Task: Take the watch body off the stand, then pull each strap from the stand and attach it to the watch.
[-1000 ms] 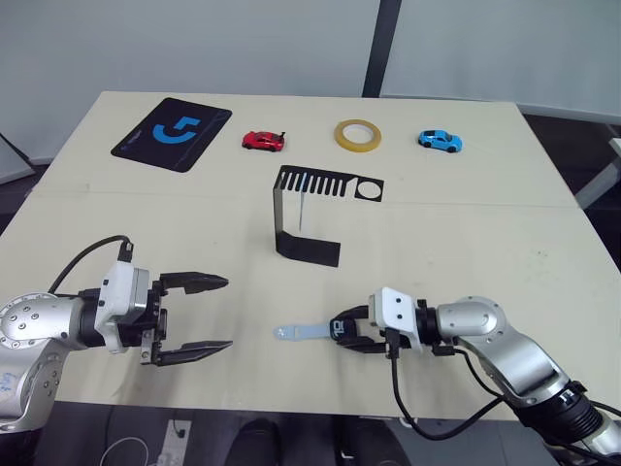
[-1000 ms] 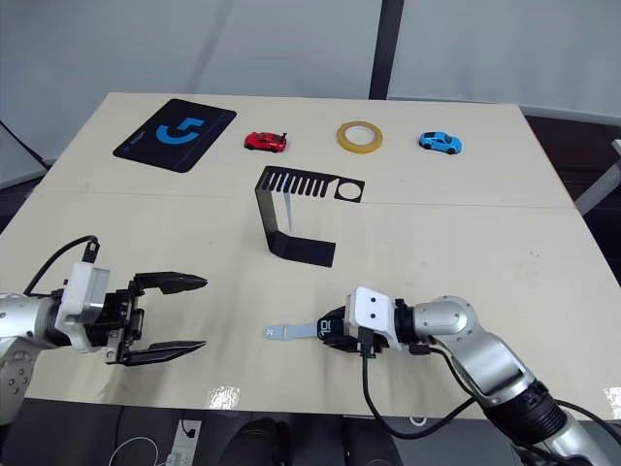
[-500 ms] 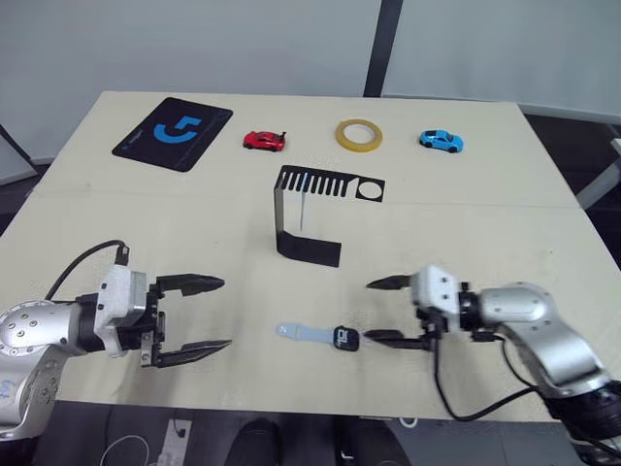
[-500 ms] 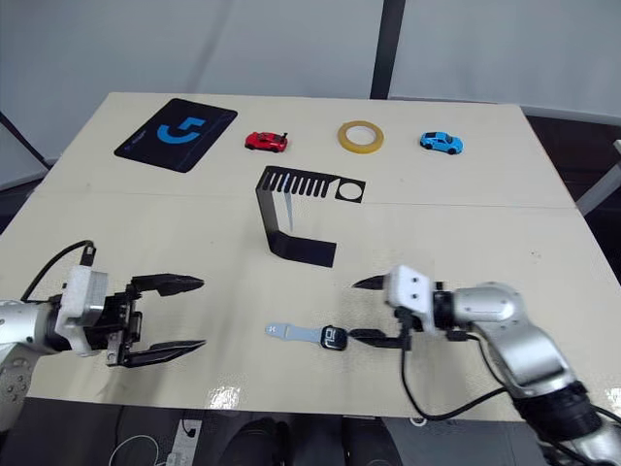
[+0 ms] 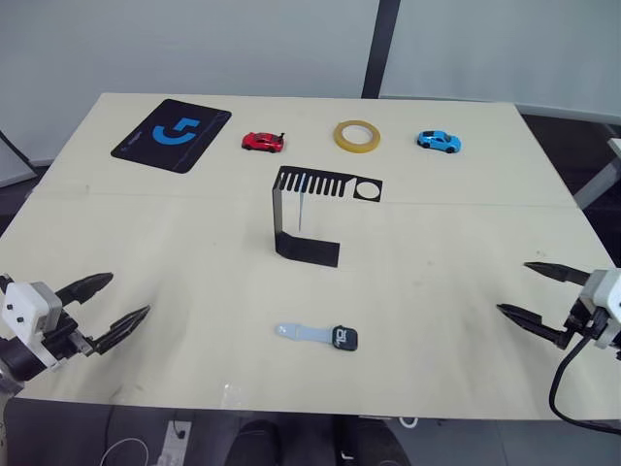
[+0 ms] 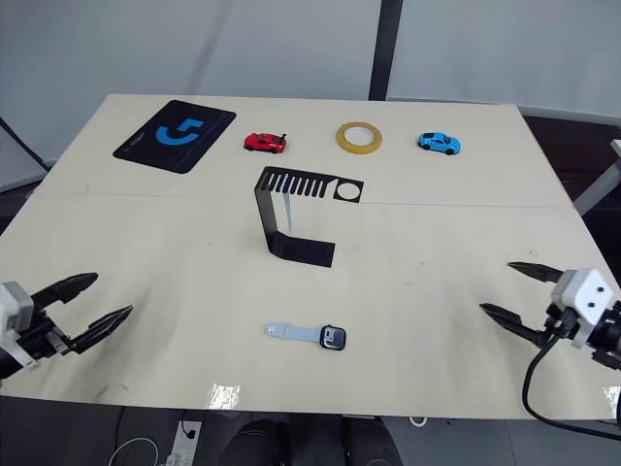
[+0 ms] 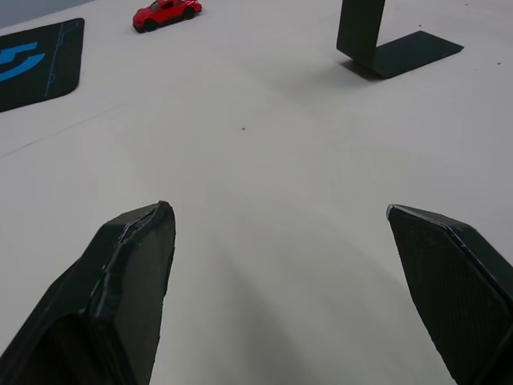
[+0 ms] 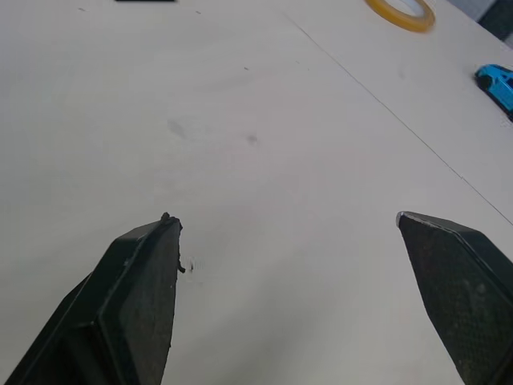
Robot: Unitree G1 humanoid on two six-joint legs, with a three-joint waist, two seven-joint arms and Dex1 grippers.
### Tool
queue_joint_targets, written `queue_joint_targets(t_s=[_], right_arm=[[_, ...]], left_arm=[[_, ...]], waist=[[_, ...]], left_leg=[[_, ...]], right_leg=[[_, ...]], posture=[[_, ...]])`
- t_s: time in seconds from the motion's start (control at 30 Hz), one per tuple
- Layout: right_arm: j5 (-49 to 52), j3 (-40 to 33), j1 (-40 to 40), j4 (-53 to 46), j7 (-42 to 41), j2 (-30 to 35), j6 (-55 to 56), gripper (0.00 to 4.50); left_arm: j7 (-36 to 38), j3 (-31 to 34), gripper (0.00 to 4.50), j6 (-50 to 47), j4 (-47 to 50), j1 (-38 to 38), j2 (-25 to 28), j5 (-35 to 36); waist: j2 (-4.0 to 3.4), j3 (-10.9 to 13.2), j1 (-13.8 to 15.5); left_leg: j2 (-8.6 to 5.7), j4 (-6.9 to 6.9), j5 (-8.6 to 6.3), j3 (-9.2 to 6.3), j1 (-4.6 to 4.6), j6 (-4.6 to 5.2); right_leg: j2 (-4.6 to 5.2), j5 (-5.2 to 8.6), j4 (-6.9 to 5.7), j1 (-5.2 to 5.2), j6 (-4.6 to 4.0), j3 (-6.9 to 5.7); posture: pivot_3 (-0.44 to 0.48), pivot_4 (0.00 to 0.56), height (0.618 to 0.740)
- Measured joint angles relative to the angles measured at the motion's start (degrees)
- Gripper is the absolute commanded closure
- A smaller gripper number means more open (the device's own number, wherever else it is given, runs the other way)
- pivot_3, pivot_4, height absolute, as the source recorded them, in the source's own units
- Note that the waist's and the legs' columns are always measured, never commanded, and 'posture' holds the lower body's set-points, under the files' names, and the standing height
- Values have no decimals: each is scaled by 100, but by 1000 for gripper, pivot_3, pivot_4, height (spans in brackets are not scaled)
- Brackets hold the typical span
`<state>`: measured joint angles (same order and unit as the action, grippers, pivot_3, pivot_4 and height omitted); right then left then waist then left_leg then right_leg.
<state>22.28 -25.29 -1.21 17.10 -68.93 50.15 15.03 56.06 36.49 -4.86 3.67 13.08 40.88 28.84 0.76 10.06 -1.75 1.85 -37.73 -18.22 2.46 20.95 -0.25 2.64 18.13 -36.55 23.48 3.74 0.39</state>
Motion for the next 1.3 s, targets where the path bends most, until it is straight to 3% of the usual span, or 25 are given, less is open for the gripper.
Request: queue_joint_targets(t_s=[0.23, 0.37, 0.47, 0.7, 0.97, 1.3], right_arm=[[323, 819, 262, -1144, 295, -716, -995, 34], [333, 1748, 1190, -1828, 566, -1141, -1805, 34], [122, 2308, 2064, -1613, 990, -1752, -2193, 926], [-592, 3191, 3467, -252, 1354, -2835, -2137, 4370], [-1304, 3489, 4229, 1527, 1741, -3465, -1725, 4448], [-1468, 3561, 4446, 2214, 1495, -3531, -1511, 4448]], left_arm=[[-61, -615, 0, -29, 388, -193, -316, 26], [-350, -1105, 0, -261, 1034, -418, -582, 108], [-571, -1456, 0, -312, 1392, -561, -801, 111], [-1350, -2044, 0, -405, 1602, -1119, -1334, -102], [-2018, -2445, 0, -574, 1852, -1380, -1537, -315], [-2174, -2756, 0, -960, 1978, -1604, -1499, -337]], waist=[[-2, 0, -9], [4, -4, -18], [4, -4, -4], [3, -4, 12], [3, -4, -3], [3, -4, -11]], left_leg=[[1, 10, 1, 10, -13, -5], [1, 10, 1, 9, -19, -10], [0, 10, 0, 9, -17, -13], [-3, -11, 0, 4, 12, -13], [-1, -23, 0, 0, 23, -11], [0, -22, 0, 0, 21, -12]], right_leg=[[1, 0, -12, -1, 0, 9], [1, 0, -17, -1, 0, 9], [1, 0, -22, 4, -1, 7], [1, 0, -50, 21, 1, -1], [-1, -1, -53, 23, 1, -6], [-3, -1, -54, 21, 1, -5]], posture=[[0, 150, 740], [0, 150, 740], [0, 150, 740], [0, 150, 740], [0, 150, 740], [0, 150, 740]])
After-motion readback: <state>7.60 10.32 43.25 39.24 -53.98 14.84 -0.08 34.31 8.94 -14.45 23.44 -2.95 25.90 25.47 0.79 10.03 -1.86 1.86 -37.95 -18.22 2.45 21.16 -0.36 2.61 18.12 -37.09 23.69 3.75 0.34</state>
